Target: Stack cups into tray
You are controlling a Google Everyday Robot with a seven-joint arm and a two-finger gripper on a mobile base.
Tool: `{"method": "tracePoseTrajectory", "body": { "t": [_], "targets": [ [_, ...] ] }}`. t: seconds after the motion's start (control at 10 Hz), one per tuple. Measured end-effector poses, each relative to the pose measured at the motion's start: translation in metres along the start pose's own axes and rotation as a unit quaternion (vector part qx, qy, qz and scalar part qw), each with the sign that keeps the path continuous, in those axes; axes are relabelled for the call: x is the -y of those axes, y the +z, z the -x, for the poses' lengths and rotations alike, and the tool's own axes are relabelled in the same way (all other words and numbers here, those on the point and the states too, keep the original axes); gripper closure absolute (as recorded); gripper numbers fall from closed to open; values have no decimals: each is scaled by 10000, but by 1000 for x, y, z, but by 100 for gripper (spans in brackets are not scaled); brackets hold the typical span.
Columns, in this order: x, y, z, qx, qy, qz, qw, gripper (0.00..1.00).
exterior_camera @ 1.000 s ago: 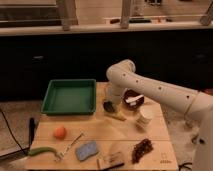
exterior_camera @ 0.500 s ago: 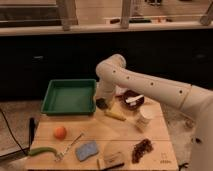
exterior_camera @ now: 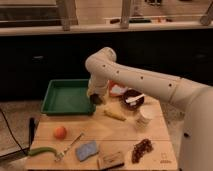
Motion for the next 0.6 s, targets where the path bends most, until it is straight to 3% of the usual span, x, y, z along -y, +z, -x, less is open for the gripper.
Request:
{"method": "tracePoseTrajectory", "body": {
  "t": [0.6],
  "targets": [
    [63,6,-6,53,-590,198,9980,100]
  ]
}}
